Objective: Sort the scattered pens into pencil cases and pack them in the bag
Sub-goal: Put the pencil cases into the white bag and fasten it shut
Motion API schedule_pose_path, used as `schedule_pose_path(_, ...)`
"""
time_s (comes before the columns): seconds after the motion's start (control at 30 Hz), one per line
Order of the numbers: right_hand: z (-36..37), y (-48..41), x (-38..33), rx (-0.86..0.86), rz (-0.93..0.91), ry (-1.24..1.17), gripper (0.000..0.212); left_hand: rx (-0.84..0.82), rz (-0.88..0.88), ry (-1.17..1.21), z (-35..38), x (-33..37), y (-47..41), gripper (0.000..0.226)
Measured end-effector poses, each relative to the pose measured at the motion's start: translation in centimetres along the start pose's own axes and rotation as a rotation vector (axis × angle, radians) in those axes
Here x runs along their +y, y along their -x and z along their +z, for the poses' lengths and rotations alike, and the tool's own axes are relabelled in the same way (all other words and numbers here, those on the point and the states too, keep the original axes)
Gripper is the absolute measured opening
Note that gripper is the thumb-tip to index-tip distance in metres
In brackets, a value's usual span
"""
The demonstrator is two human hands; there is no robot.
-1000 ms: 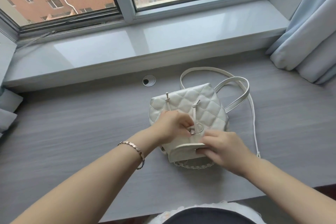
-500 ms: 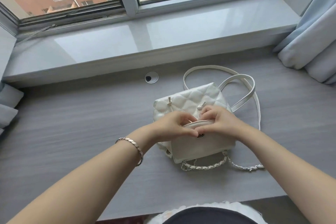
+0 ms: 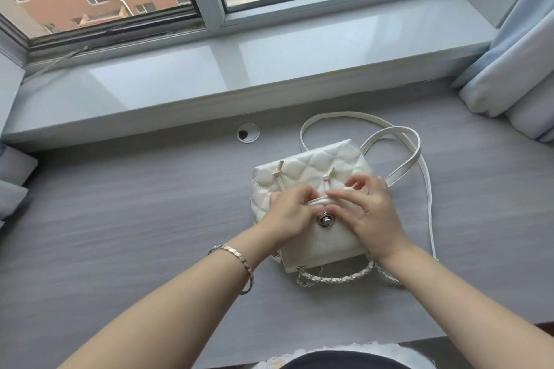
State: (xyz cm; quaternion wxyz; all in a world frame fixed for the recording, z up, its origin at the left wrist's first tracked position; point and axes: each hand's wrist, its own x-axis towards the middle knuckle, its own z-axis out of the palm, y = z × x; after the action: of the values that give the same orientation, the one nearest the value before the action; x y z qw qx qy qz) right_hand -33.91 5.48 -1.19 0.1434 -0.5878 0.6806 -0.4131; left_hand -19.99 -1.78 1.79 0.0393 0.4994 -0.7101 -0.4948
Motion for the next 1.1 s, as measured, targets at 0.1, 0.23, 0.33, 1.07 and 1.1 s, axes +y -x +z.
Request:
schedule_pose_path(0.1,0.1,0.8,-1.4,0.081,-0.166,0.181,0.022,0.008,-0.056,0.069,-0.3,-0.8,-0.7,0.019)
schedule_pose_path(0.23,1.0,2.8,-1.9,0.05,-0.221,0.234,0.022,0.01,-0.043,0.108,0.0,-1.3,-0.9,0.014)
schedule_pose_path(0.33,1.5,3.3,-2.3,0.152,-0.133,0.184,0.017,0.014,-0.028,0.114,0.0,-1.0,-0.6,0.008)
schedule_pose_path(1.07,-0.8,1.2,-6.5,-0.25,0.517,0.123,0.025,0.085,0.024,0.039,0.9,-1.2,0.8,0.01)
schedule_pose_path(1.1,-1.2,0.9,-6.3,-0.3,0.508,0.124,0.027,0.078,0.034,0.049,0.9,-1.4,0.8,0.013)
